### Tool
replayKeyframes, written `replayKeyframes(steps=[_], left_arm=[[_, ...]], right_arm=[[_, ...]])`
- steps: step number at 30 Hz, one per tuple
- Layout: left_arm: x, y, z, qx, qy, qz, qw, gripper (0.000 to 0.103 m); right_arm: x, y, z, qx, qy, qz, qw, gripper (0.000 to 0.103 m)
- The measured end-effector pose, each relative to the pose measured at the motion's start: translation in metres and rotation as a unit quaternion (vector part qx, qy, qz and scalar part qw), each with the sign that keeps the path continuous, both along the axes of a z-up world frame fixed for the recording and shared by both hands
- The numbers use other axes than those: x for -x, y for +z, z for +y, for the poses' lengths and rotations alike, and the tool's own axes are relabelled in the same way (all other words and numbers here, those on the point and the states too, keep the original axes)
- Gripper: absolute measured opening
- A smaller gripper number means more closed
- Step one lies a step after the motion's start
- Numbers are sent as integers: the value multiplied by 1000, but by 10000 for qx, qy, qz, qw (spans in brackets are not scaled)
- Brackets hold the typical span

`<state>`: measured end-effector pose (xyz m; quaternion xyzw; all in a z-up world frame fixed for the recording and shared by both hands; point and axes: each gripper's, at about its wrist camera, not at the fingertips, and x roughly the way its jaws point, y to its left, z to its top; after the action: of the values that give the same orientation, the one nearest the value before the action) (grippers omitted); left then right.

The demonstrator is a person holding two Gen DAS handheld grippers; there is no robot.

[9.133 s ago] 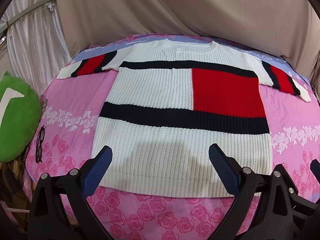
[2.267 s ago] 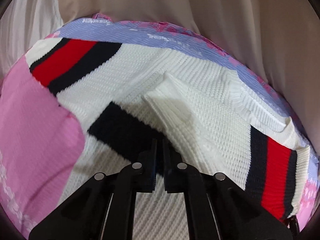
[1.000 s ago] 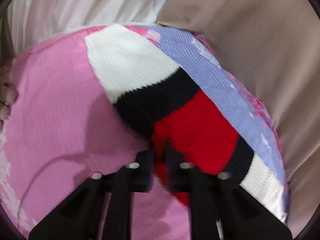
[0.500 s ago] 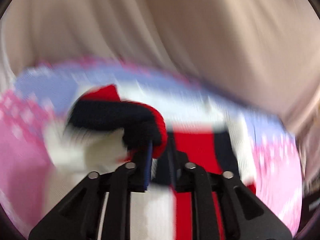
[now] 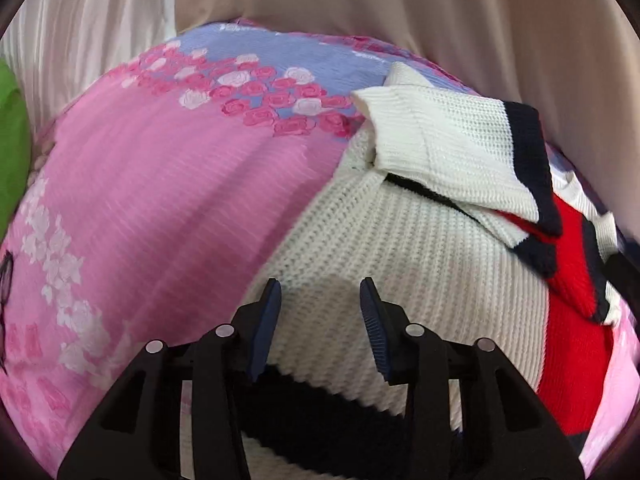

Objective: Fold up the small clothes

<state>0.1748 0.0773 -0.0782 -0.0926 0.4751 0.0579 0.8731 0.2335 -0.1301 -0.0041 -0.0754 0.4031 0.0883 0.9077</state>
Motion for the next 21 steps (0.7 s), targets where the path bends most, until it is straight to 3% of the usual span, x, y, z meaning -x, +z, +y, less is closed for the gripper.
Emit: replayKeyframes(steps=[5, 9, 10, 11, 13, 15, 17, 18, 20, 21], left_arm=[[14, 1, -2, -31, -74, -38, 10000, 40], [7, -1, 4, 132, -75, -18, 9999, 40], [6, -2, 6, 156, -79, -4, 9998, 40], [5, -2, 6, 183, -88, 24, 9998, 41], [3, -2, 8, 237, -96, 64, 9997, 41], [3, -2, 9, 291, -93, 88, 9995, 42], [1, 0, 9, 382, -90, 153, 9991, 44], [-1, 2, 10, 477, -67, 181, 9987, 44], [-6, 9, 13, 981, -9, 188, 9950, 44], [-11, 13, 12, 1243, 8, 173, 9921, 44]], right_arm=[[-59, -33, 75, 121, 713, 351, 9968, 50], [-87, -59, 98, 269, 841, 514, 9948, 47], [-91, -60, 96, 219, 797, 506, 9953, 31], [-94, -57, 92, 130, 732, 504, 9960, 3], [-98, -36, 61, -655, 333, 460, 9962, 4], [-84, -7, 4, -1557, -484, 149, 9865, 4], [-63, 2, -55, -2203, -1352, 11, 9660, 4], [-47, -2, -96, -2522, -1995, 39, 9469, 4], [-22, -22, -149, -2451, -2841, 260, 9266, 8], [-15, -33, -166, -2282, -3041, 445, 9238, 12]])
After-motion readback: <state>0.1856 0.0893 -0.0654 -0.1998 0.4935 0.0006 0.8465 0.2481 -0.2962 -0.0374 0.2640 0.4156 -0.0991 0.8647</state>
